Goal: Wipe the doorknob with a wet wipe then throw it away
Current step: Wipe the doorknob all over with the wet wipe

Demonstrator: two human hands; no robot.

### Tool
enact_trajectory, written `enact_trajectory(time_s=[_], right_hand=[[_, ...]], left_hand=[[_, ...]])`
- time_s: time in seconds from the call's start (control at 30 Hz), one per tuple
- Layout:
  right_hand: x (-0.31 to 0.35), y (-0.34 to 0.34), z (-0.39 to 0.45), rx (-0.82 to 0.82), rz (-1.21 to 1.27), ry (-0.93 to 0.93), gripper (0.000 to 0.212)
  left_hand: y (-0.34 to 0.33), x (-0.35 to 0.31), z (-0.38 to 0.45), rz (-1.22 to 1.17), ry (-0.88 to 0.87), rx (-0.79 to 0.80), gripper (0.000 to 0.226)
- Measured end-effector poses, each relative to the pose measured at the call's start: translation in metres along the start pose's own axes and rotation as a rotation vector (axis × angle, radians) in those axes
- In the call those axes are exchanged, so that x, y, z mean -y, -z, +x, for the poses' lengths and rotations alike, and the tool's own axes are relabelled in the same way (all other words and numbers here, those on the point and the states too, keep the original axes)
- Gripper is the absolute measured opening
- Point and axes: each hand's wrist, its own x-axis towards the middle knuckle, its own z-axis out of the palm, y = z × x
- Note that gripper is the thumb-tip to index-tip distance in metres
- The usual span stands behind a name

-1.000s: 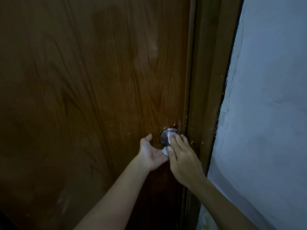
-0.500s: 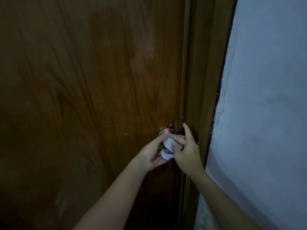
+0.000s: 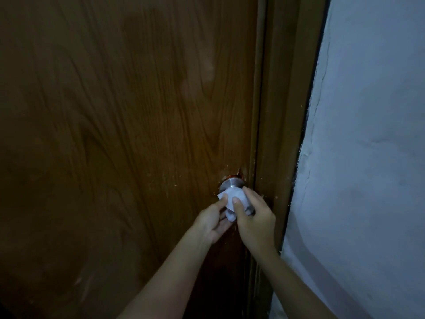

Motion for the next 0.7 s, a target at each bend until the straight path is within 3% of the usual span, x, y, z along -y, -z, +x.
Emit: enact_trajectory(time_s=[0.2, 0.33, 0.57, 0.7], right_hand=[[-0.008, -0.004, 0.002, -0.002, -0.339, 0.336, 0.034], [-0.020, 0.003, -0.003, -0.008, -0.429, 0.465, 0.047], [-0.034, 0.014, -0.012, 0.052, -0.437, 0.432, 0.046], [-0.030, 0.016, -0.018, 0.138, -0.439, 0.395, 0.039]], left_hand=[[0.010, 0.011, -0.001, -0.196, 0.047, 0.152, 0.022], [0.015, 0.018, 0.002, -0.224, 0.033, 0.215, 0.030], [0.018, 0.026, 0.003, -0.138, -0.027, 0.239, 0.030], [0.020, 0.031, 0.006, -0.075, -0.045, 0.143, 0.032]])
